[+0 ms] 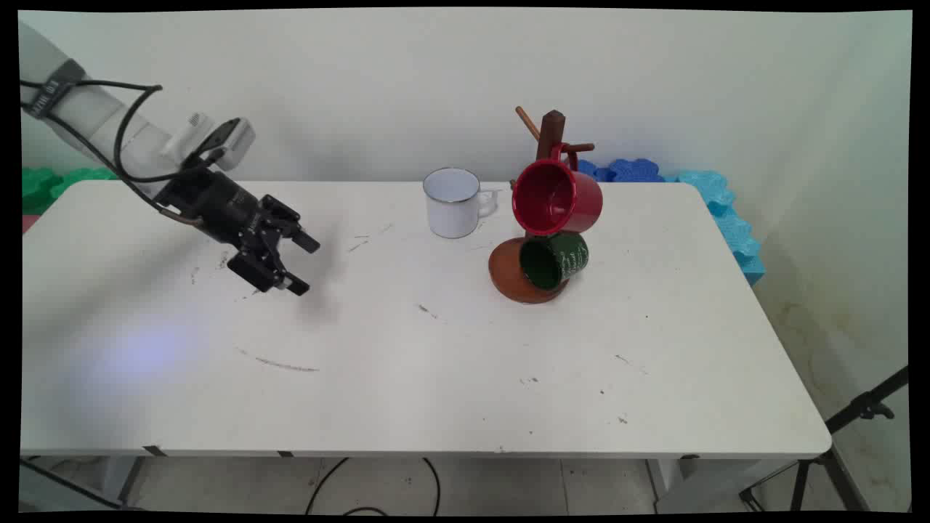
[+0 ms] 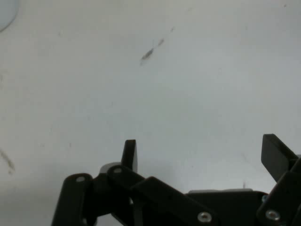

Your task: Pick up the red mug from the rack

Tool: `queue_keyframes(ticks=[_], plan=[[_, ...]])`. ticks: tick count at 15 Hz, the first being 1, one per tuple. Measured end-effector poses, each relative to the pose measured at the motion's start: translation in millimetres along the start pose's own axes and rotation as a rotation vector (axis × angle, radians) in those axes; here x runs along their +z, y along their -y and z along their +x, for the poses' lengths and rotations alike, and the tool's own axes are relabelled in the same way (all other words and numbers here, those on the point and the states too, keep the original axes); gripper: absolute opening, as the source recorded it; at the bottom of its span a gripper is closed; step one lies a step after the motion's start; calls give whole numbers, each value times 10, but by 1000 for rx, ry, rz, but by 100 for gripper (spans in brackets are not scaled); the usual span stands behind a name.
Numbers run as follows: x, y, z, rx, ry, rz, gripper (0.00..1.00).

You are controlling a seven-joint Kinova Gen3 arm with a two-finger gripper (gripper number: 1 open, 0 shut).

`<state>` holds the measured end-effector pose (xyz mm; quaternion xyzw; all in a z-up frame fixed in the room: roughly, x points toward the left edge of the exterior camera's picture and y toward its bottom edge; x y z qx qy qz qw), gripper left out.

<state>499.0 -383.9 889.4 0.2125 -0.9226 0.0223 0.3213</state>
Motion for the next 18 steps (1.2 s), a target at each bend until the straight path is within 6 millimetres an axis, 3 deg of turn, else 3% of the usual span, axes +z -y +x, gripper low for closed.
queue_keyframes(ticks=[4,10,18], plan=[[68,-142,278,-34,-22,-3,100],[135,-422,902,-121,-47,7,100],[370,-914,2258,-282,-149,21,100]])
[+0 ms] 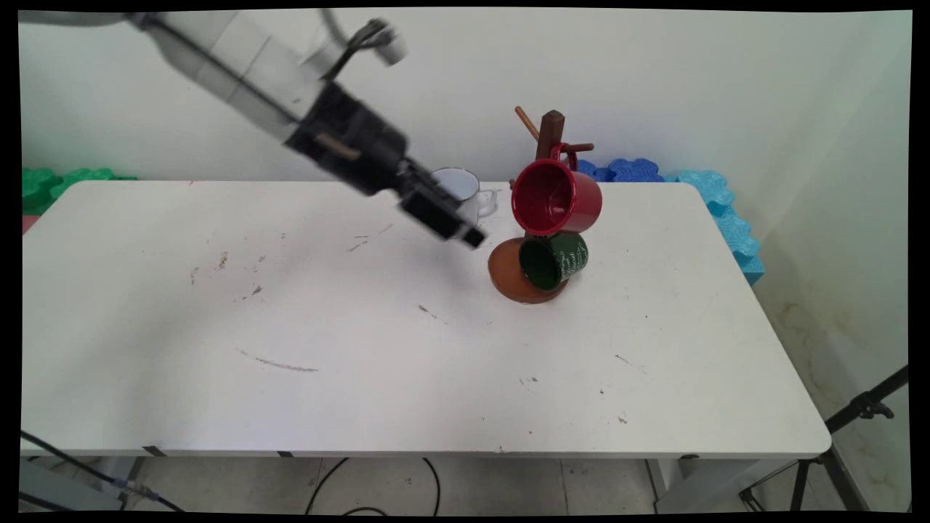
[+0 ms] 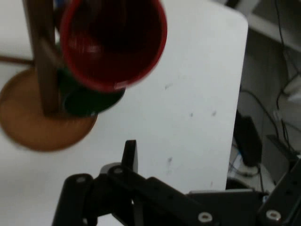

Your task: Pick up the red mug from the rack

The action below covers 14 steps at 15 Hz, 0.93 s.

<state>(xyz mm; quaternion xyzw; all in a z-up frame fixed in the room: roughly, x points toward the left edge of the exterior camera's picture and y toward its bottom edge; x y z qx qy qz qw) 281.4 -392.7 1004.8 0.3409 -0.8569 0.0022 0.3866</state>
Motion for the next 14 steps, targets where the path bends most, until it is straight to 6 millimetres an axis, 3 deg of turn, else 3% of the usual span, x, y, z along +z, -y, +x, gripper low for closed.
queue_keyframes(ticks=[8,14], plan=[[568,-373,452,-100,-87,81,100],[920,-460,518,-150,-132,144,100]])
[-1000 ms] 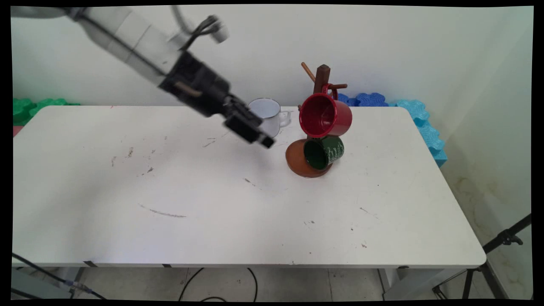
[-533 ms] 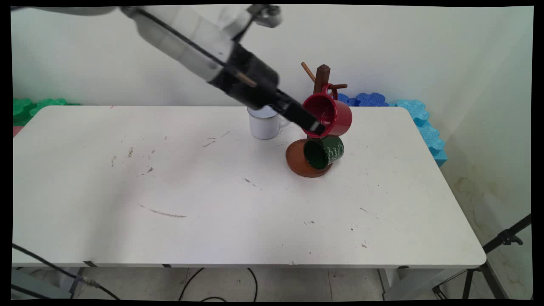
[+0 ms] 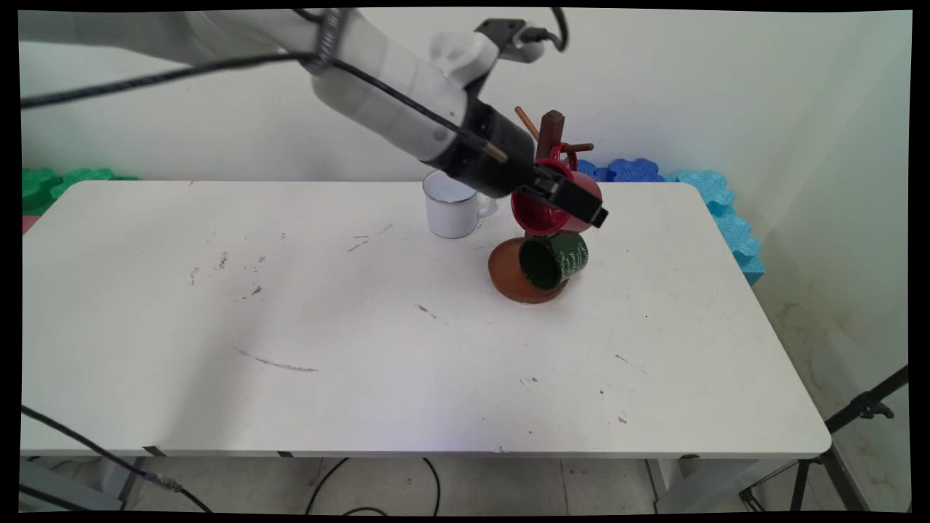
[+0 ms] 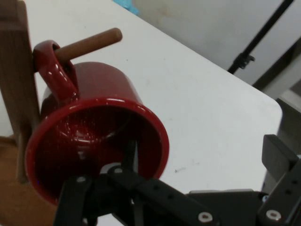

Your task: Pick up the red mug from the rack

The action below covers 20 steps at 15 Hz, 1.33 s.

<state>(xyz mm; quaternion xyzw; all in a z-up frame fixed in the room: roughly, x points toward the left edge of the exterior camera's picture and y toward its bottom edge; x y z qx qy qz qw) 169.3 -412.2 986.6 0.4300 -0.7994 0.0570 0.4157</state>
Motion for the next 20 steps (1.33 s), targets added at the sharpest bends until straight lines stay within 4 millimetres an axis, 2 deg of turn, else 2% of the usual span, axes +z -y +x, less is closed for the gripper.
queue_keyframes(ticks=[5,14,15,20], plan=[[278,-44,-70,-21,-25,45,100],[589,-57,-175,-23,-68,98,100],[609,-57,-180,-22,-73,102,0],[682,-70,-207,-15,-92,113,0]])
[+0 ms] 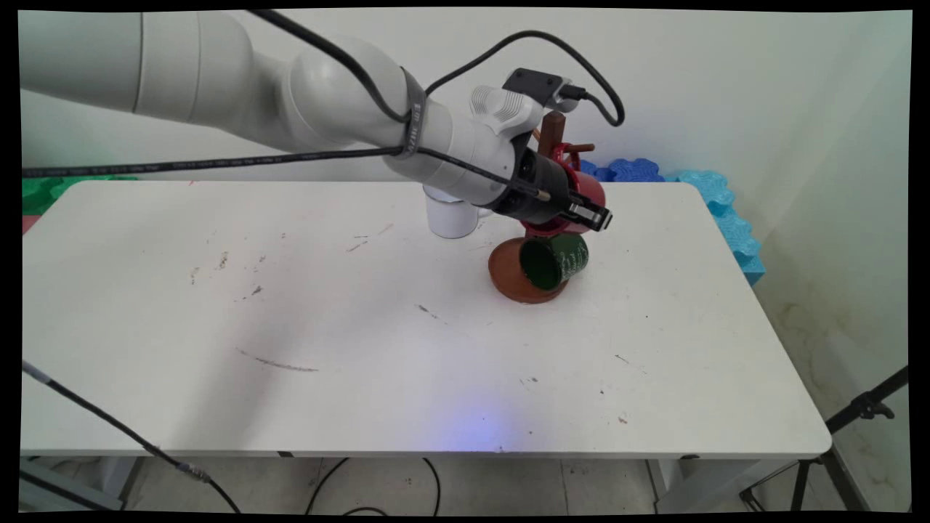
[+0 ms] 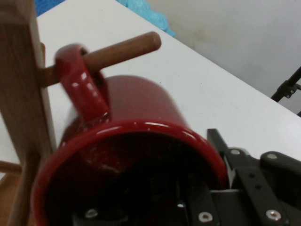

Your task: Pick up the red mug from the rack, then place the picked object on the table

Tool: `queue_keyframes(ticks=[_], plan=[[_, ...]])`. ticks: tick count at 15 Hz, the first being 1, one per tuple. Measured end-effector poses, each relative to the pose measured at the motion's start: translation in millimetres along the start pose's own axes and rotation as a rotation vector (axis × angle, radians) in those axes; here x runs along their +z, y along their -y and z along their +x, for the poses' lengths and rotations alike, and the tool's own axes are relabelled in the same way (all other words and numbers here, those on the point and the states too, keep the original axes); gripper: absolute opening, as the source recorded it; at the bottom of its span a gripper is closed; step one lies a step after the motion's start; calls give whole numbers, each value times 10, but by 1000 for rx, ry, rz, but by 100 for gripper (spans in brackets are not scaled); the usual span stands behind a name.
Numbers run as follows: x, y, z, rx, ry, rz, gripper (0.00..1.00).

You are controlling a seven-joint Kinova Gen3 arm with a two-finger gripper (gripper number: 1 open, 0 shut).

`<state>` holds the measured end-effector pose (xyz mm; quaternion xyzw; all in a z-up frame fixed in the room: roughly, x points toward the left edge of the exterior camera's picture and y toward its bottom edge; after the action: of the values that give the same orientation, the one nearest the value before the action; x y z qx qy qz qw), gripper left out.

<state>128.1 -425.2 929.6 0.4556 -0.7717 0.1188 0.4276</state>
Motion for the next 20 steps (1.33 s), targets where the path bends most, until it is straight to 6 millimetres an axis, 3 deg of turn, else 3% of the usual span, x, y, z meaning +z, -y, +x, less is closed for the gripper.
queue_keyframes(ticks=[9,20], plan=[[-91,-136,18,-35,-13,-20,0],[-693,-387,163,-63,-23,-126,0]])
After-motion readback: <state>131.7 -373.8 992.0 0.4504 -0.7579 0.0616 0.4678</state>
